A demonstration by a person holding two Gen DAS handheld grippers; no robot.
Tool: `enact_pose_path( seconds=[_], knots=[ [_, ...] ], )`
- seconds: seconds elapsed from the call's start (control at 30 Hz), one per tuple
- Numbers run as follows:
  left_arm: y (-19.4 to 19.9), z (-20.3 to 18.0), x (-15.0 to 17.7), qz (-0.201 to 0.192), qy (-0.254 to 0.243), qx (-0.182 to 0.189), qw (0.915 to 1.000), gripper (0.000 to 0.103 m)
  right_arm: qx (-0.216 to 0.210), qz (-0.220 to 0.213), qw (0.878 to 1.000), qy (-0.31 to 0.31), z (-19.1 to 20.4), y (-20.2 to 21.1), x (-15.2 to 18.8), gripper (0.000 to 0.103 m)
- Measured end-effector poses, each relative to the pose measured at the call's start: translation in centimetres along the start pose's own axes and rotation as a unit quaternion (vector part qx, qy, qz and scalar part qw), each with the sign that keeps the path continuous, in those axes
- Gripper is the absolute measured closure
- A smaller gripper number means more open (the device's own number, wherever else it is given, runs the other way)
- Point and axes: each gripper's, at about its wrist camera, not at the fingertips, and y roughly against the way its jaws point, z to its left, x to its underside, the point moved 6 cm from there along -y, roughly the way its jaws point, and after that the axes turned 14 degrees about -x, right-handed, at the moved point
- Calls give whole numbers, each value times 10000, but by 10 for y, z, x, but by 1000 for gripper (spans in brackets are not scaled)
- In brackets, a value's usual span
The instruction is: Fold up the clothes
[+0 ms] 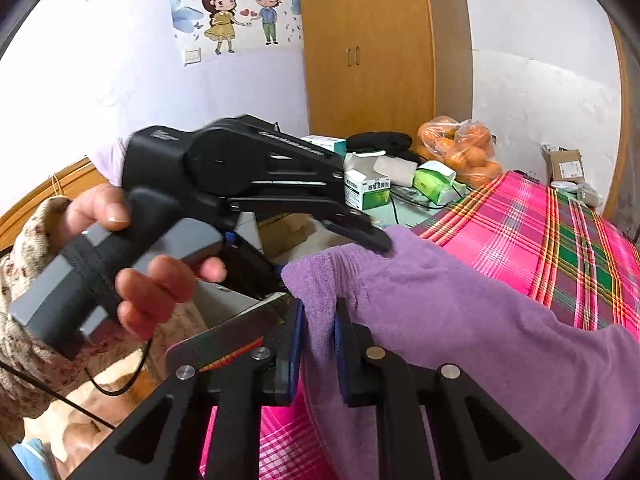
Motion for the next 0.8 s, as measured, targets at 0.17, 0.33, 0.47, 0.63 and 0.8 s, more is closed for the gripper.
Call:
enact_pose_path(
  seconds=[0.17,0.33,0.47,0.63,0.8],
  knots=[
    [-11,-13,-8,85,-185,-30,9998,47,-23,-39,10000,1,2,1,1,88],
    [-19,-21,-24,51,-297,-64,9995,55,-16,-3,10000,4,0,-2,1,88],
    [-24,-26,-28,32,-494,-116,9987,79,-11,60,10000,-18,-1,-5,2,88],
    [-23,-24,-33,-98,-568,-133,9982,87,-14,274,9996,6,3,-15,3,92],
    [-21,-22,-43,-200,-722,-184,9970,88,132,772,9956,517,18,-41,4,95]
  ],
)
